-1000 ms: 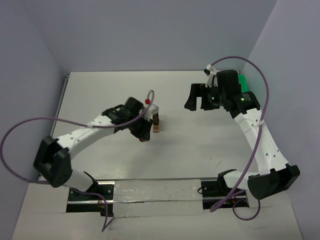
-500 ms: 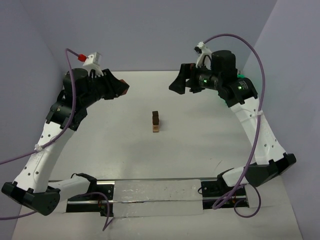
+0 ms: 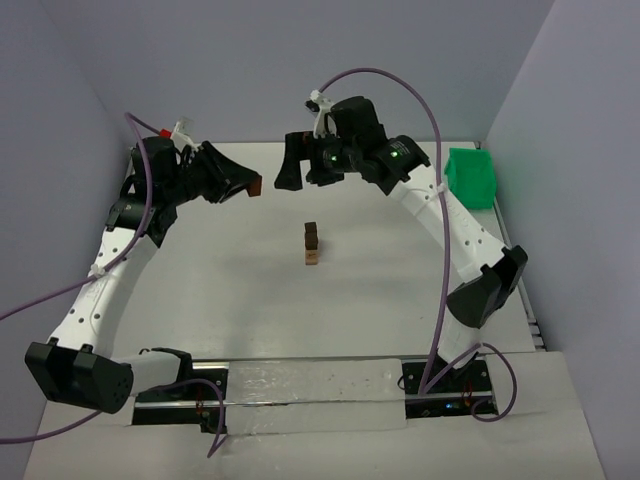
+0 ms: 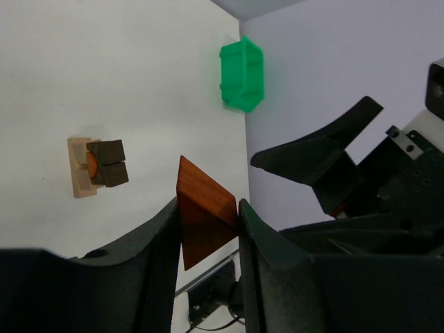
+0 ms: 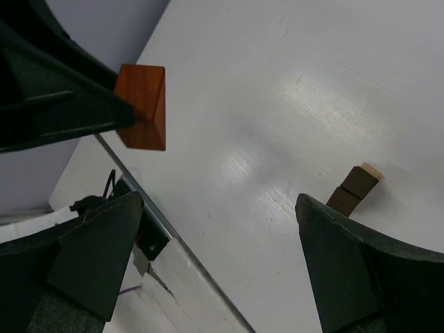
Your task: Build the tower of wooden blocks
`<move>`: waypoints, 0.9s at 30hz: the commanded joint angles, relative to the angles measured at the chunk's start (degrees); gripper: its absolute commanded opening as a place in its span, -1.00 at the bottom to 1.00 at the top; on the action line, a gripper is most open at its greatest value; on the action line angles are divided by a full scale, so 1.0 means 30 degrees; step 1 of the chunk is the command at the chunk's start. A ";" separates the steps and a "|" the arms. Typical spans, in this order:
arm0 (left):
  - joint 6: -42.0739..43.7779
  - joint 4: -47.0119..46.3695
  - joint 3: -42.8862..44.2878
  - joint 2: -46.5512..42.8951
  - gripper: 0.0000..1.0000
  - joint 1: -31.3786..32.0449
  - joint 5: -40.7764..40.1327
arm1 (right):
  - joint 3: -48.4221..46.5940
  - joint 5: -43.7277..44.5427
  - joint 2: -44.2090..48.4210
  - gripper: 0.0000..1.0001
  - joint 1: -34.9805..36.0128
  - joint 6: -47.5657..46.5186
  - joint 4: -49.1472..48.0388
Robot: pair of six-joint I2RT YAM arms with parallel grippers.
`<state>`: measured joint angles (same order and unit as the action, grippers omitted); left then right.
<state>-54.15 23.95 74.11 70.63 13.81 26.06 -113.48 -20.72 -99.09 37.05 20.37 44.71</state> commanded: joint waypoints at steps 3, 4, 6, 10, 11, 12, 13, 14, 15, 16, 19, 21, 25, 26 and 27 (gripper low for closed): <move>-0.1932 -0.1787 -0.0689 0.0007 -1.00 -0.0435 0.1216 | -0.2145 0.2829 -0.0992 0.96 0.1667 0.0904 -0.0381; -0.2240 -0.2013 -0.0942 0.0058 -1.00 -0.0489 0.1427 | -0.2421 0.3051 -0.1222 0.95 0.1917 0.1032 -0.0327; -0.2518 -0.2206 -0.1260 0.0167 -1.00 -0.0553 0.1671 | -0.2752 0.3454 -0.1482 0.93 0.2235 0.1136 -0.0292; -0.3018 -0.2377 -0.1590 0.0245 -1.00 -0.0781 0.1938 | -0.3353 0.3964 -0.1921 0.86 0.2886 0.1267 -0.0226; -0.3364 -0.2601 -0.1791 0.0258 -1.00 -0.0902 0.2270 | -0.3503 0.4203 -0.2041 0.84 0.3072 0.1229 -0.0198; -0.3675 -0.2845 -0.1957 0.0275 -1.00 -0.0998 0.2600 | -0.3609 0.4473 -0.2153 0.82 0.3244 0.1180 -0.0188; -0.3917 -0.3068 -0.2092 0.0265 -1.00 -0.1076 0.2872 | -0.3706 0.4743 -0.2240 0.81 0.3361 0.1160 -0.0159; -0.4205 -0.3339 -0.2231 0.0246 -1.00 -0.1153 0.3177 | -0.3768 0.5066 -0.2329 0.78 0.3484 0.1121 -0.0139; -0.4567 -0.3754 -0.2422 0.0245 -1.00 -0.1270 0.3664 | -0.3839 0.5476 -0.2425 0.74 0.3626 0.1126 -0.0136; -0.4881 -0.3965 -0.2579 0.0245 -0.99 -0.1349 0.4134 | -0.3892 0.5843 -0.2504 0.71 0.3731 0.1178 -0.0110; -0.5344 -0.4832 -0.2795 0.0237 -1.00 -0.1651 0.4803 | -0.3884 0.6152 -0.2642 0.66 0.3782 0.1257 -0.0062; -0.5640 -0.5181 -0.3031 0.0155 -1.00 -0.1788 0.5130 | -0.3821 0.6193 -0.2652 0.62 0.3803 0.1286 -0.0080; -0.6309 -0.6059 -0.3452 0.0022 -1.00 -0.2037 0.5871 | -0.3559 0.6122 -0.2600 0.54 0.3793 0.1202 -0.0175; -0.6486 -0.6258 -0.3551 -0.0022 -1.00 -0.2048 0.6003 | -0.3548 0.6099 -0.2633 0.52 0.3793 0.1169 -0.0208; -0.6637 -0.6409 -0.3633 -0.0060 -1.00 -0.2054 0.6117 | -0.3567 0.6100 -0.2652 0.51 0.3793 0.1137 -0.0227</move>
<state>-70.62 11.05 63.85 71.64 8.12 40.01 -122.26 -3.87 -106.65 48.14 23.85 45.08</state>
